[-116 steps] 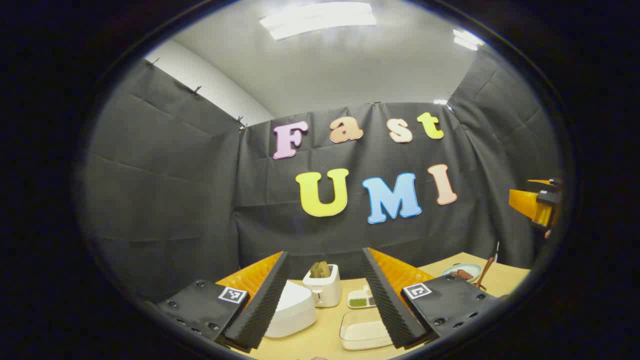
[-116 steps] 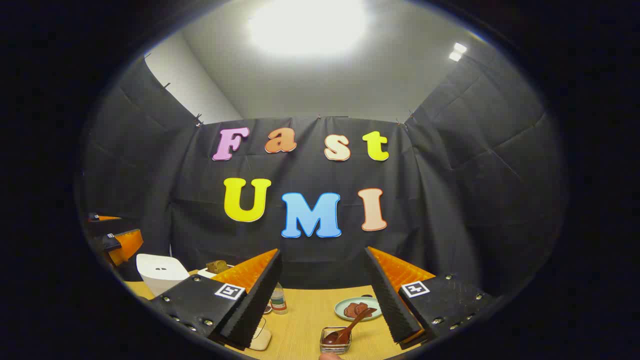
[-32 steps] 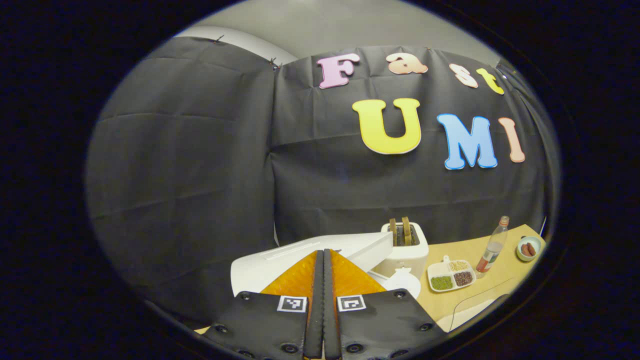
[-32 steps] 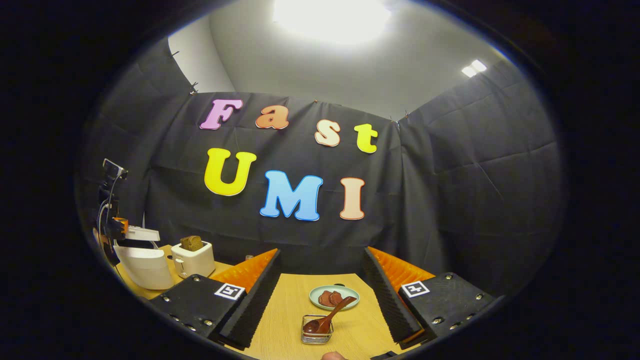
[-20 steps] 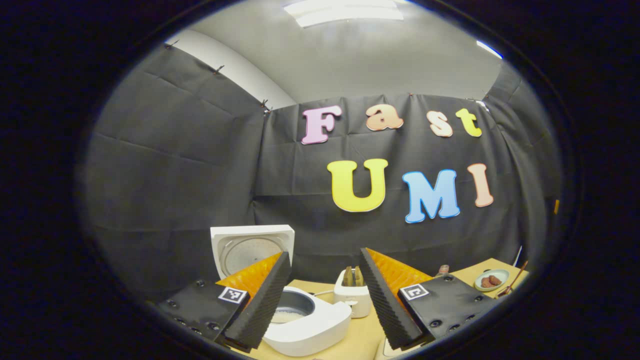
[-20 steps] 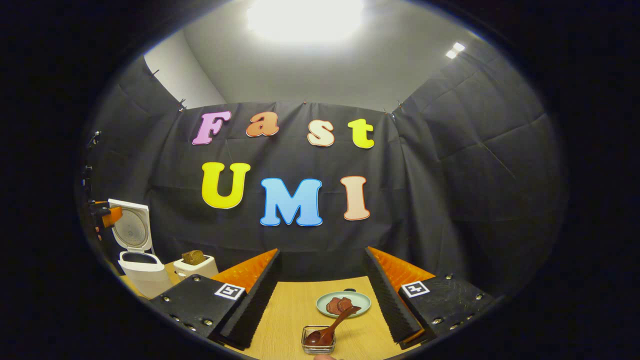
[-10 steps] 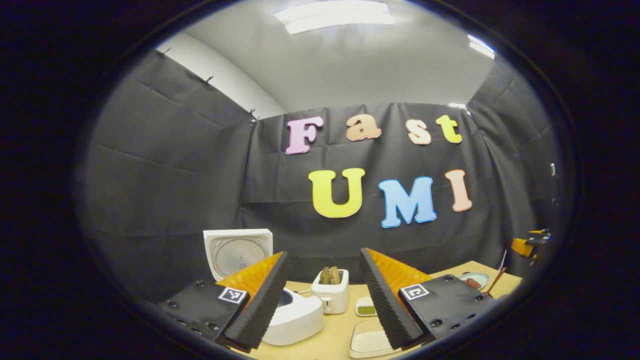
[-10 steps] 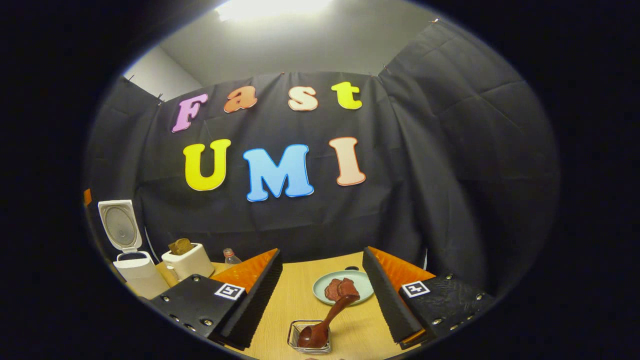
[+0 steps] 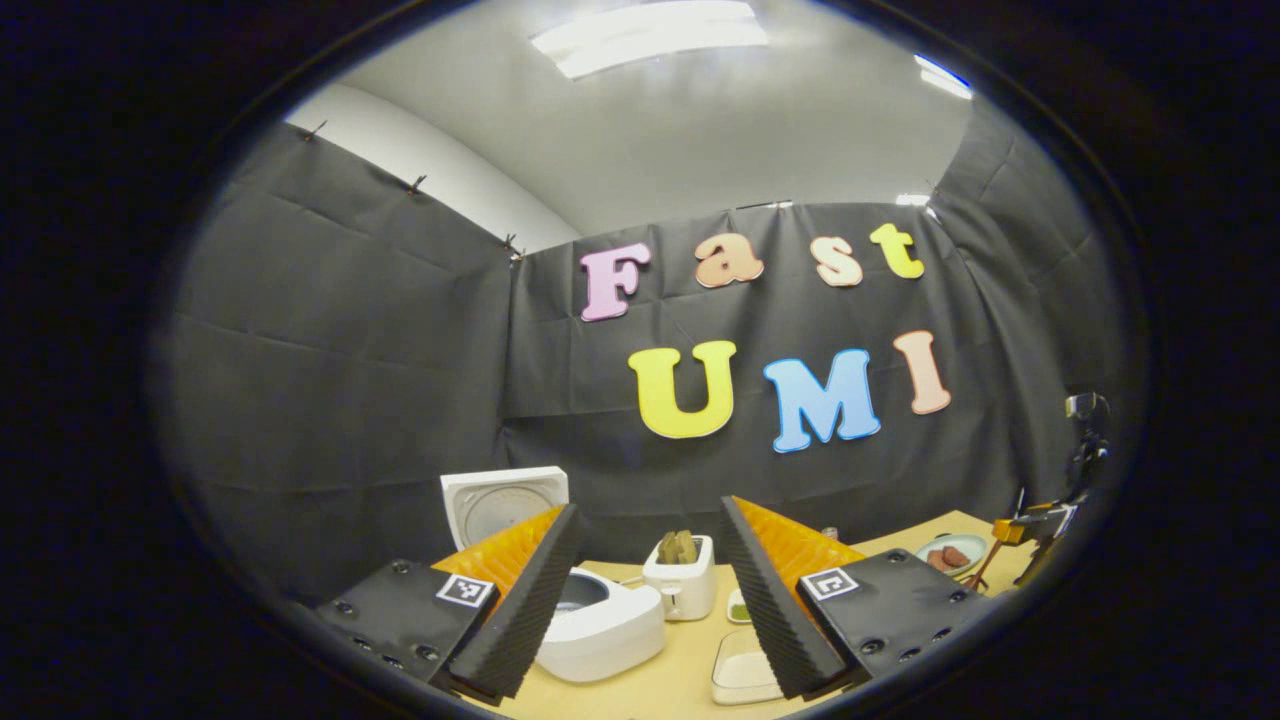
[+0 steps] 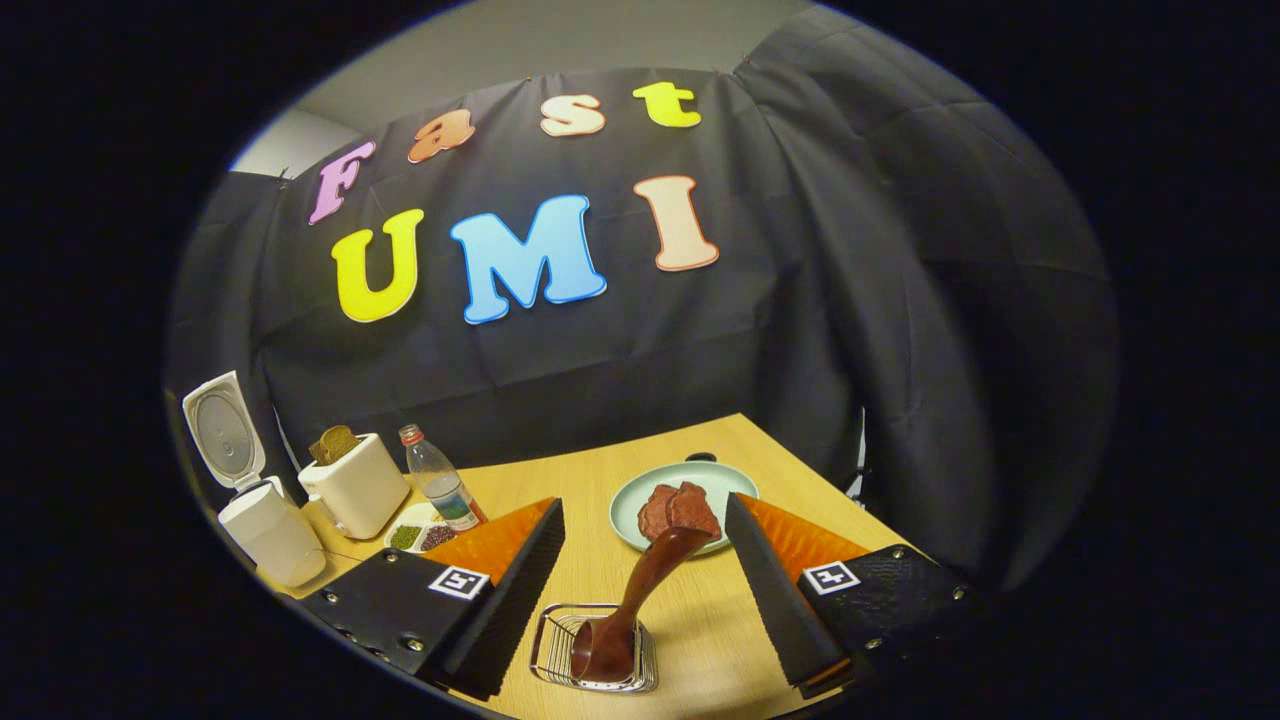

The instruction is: Close the left gripper, press the button to open the rice cooker; take a wooden spoon from the chopstick holder with the right hand, scoop a spoonful of rice and pour it into the rice cooker, then put the wooden spoon back into the chopstick holder.

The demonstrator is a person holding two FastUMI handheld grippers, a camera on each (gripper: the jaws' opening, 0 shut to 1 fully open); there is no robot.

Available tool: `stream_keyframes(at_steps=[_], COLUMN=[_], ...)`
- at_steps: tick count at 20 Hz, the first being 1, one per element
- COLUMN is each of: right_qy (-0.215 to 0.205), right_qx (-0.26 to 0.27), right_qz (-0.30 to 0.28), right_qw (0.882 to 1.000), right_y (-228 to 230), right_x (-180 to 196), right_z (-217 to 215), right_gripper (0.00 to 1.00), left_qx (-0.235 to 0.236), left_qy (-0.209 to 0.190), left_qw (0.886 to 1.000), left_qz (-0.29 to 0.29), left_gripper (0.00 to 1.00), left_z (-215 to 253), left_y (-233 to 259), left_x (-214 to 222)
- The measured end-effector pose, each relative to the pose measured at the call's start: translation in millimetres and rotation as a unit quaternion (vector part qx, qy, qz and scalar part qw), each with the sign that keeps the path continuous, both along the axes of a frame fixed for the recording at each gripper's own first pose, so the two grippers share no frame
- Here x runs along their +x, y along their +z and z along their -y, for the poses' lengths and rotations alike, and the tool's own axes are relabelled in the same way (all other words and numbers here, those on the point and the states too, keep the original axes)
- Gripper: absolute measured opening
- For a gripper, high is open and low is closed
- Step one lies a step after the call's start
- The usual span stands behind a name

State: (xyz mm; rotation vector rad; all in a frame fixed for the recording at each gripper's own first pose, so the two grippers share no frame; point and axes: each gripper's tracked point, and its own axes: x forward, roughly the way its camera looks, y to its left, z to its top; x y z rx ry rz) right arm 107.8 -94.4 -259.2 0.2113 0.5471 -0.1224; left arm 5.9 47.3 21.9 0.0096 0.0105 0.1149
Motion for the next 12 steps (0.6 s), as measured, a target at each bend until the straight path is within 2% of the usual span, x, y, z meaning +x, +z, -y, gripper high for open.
stream_keyframes(at_steps=[2, 3, 4, 5, 6, 7, 8, 10, 11, 12], right_qy=[-0.011, -0.017, -0.021, -0.024, -0.023, -0.024, -0.025, -0.019, -0.008, -0.002], right_qx=[0.022, 0.033, 0.045, 0.059, 0.072, 0.083, 0.089, 0.105, 0.114, 0.116], right_qz=[-0.025, -0.037, -0.052, -0.067, -0.083, -0.094, -0.101, -0.106, -0.115, -0.123], right_qw=[0.999, 0.999, 0.997, 0.996, 0.994, 0.992, 0.991, 0.989, 0.987, 0.986], right_y=[-16.8, -23.5, -34.1, -41.7, -48.4, -53.7, -55.6, -56.9, -57.5, -57.7], right_x=[-2.1, -4.1, -1.7, -4.3, -5.8, -6.4, -6.1, 1.4, -3.4, -6.5], right_z=[0.2, 0.5, 0.7, -1.5, -3.9, -5.6, -7.0, -15.9, -23.3, -25.4], right_gripper=[0.95, 0.82, 0.79, 0.75, 0.74, 0.75, 0.75, 0.57, 0.44, 0.44], left_qx=[0.006, 0.009, 0.01, 0.009, 0.008, 0.007, 0.007, 0.01, 0.011, 0.01], left_qy=[0.015, 0.021, 0.028, 0.034, 0.04, 0.044, 0.048, 0.057, 0.062, 0.066], left_qw=[1.0, 1.0, 1.0, 0.999, 0.999, 0.999, 0.999, 0.998, 0.998, 0.998], left_qz=[-0.001, -0.002, -0.003, -0.004, -0.005, -0.006, -0.007, -0.008, -0.006, -0.005], left_gripper=[0.96, 0.91, 0.91, 0.95, 0.96, 0.91, 0.96, 0.96, 0.91, 0.96], left_z=[-11.5, -14.4, -18.6, -22.0, -25.0, -28.1, -30.2, -33.8, -35.3, -37.0], left_y=[1.4, 2.3, 3.0, 2.1, 2.8, 2.5, 2.1, 2.9, 3.4, 4.0], left_x=[-7.1, -10.8, -14.2, -17.1, -19.5, -21.6, -24.0, -27.6, -29.9, -32.3])
